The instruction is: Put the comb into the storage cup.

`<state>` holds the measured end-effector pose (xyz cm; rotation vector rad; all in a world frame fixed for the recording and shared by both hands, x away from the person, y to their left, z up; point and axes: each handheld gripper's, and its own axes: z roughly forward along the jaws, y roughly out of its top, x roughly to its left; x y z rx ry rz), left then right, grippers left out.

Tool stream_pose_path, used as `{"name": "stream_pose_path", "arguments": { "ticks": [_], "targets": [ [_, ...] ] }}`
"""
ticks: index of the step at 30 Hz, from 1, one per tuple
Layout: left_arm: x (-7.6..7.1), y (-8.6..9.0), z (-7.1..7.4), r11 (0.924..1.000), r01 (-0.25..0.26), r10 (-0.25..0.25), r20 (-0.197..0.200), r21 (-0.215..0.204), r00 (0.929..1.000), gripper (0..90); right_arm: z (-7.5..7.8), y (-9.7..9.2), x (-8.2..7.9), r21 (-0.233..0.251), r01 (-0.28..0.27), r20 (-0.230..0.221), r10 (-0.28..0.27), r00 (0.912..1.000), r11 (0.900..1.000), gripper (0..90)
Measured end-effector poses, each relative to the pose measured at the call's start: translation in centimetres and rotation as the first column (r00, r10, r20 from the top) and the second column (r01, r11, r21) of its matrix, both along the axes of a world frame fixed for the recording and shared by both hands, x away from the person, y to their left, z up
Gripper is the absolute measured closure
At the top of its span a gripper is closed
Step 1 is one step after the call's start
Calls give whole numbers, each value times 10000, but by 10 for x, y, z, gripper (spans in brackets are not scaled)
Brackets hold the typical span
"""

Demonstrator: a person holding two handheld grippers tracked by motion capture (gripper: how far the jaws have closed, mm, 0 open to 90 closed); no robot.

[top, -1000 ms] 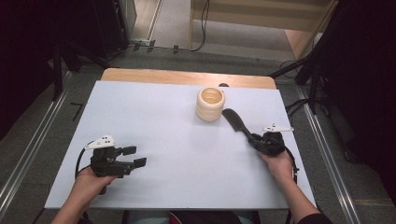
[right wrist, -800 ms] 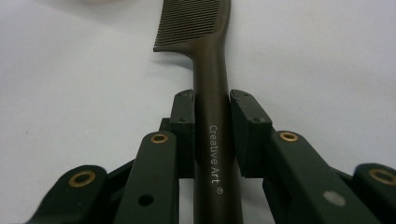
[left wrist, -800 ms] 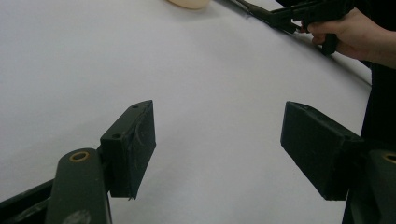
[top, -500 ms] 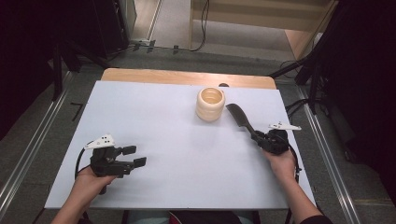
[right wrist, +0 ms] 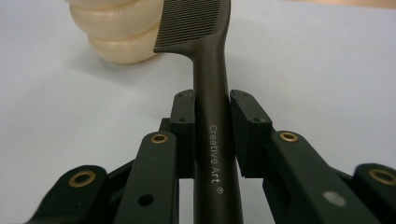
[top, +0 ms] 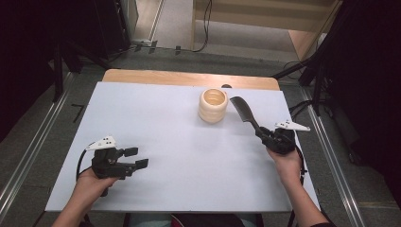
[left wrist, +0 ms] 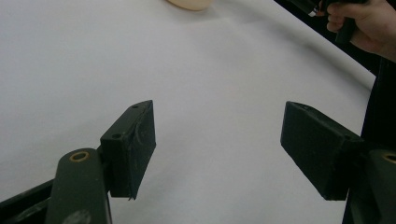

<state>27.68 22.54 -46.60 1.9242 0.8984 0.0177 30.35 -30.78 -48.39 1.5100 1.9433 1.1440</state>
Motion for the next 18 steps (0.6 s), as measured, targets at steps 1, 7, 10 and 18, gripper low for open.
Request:
{"name": "stream_pose_path", "arguments": {
  "ticks": [1,7,10,18],
  "targets": [
    [0,0,0,10000,-13,13,-16,-22,10000,273,2,0,-1,70,35,13,-35,10000,10000,703],
    [1,0,1,10000,-62,62,-47,-64,10000,273,11,2,-4,222,133,175,-137,9998,9997,703],
    [1,0,3,9999,-118,117,-101,-84,9999,273,16,3,-6,463,169,284,-182,9994,9988,703],
    [2,-3,6,9999,-98,96,-125,-111,9999,273,29,10,-12,562,35,663,-73,9978,9984,703]
  ]
}}
